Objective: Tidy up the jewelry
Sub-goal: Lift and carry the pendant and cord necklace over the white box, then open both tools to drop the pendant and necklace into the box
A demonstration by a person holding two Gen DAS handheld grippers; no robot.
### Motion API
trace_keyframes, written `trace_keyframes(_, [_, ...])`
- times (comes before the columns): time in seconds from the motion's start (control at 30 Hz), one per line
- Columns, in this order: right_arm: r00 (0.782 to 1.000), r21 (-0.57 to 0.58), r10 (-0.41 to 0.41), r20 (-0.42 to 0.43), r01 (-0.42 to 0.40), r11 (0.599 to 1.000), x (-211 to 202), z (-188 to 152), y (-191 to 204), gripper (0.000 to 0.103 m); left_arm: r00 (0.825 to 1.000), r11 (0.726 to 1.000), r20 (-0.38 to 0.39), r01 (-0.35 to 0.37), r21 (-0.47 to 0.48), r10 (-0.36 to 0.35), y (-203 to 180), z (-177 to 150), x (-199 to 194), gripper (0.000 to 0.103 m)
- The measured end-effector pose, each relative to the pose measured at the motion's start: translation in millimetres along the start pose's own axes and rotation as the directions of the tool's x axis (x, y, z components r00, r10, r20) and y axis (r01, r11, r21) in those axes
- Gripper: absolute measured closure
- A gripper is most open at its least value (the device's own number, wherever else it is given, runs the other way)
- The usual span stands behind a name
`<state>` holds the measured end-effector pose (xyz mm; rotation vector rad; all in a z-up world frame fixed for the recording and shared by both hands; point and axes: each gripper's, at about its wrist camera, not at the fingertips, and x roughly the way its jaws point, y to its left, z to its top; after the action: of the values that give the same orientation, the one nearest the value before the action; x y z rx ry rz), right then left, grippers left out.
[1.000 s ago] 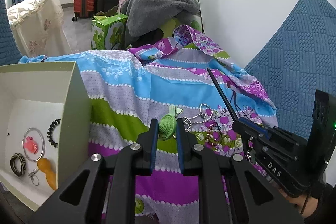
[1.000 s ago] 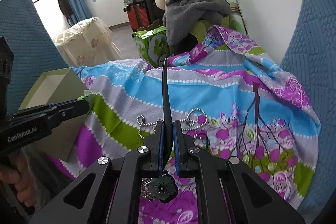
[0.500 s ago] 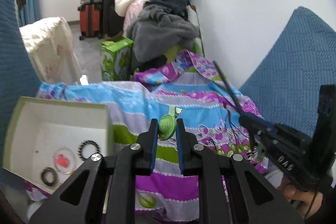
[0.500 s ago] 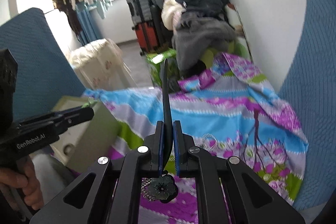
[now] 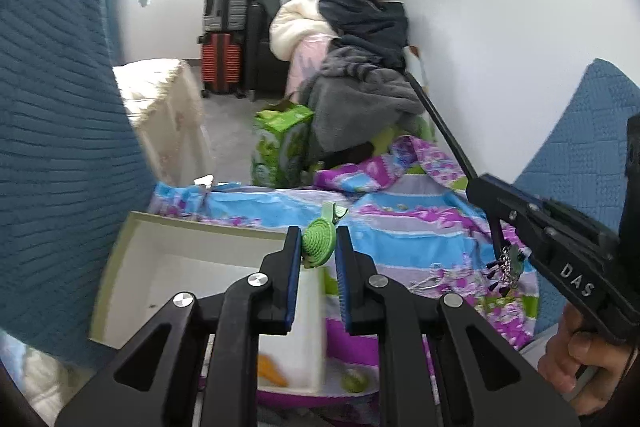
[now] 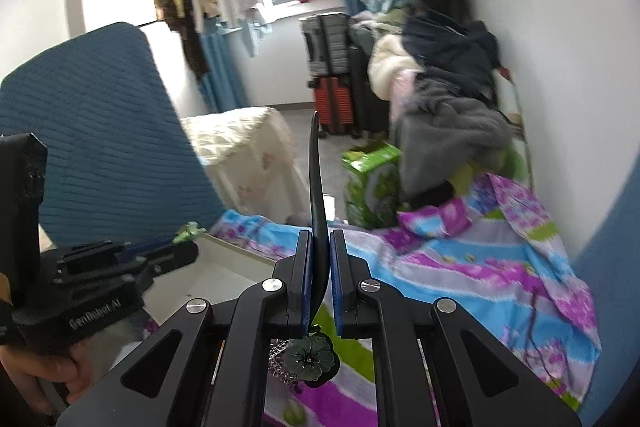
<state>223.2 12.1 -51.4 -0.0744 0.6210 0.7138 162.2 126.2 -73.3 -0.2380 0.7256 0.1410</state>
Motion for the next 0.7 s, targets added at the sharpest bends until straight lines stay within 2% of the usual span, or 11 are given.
trace_keyframes(0.17, [0.997,-0.034,0.068,-0.019,-0.069,0.997,20,5,39,0.097,0.998,0.998,-0.002,-0.057,-0.038,0.057,38,-3,-9,0.086])
trace_keyframes(0.3, [0.99,-0.047,0.114,-0.078,-0.118,0.992,45,-7,63,0.097,0.996,0.994,-0.026,-0.086,-0.071,0.085,64,-15,-9,0.086])
trace_keyframes(0.47, [0.975,-0.064,0.139,-0.173,-0.152,0.986,78,-32,83,0.097,0.992,0.986,-0.073,-0.11,-0.123,0.102,92,-33,2,0.086])
trace_keyframes(0.7, [0.951,-0.093,0.128,-0.281,-0.16,0.983,110,-56,96,0.097,0.986,0.979,-0.145,-0.113,-0.168,0.089,112,-53,24,0.086])
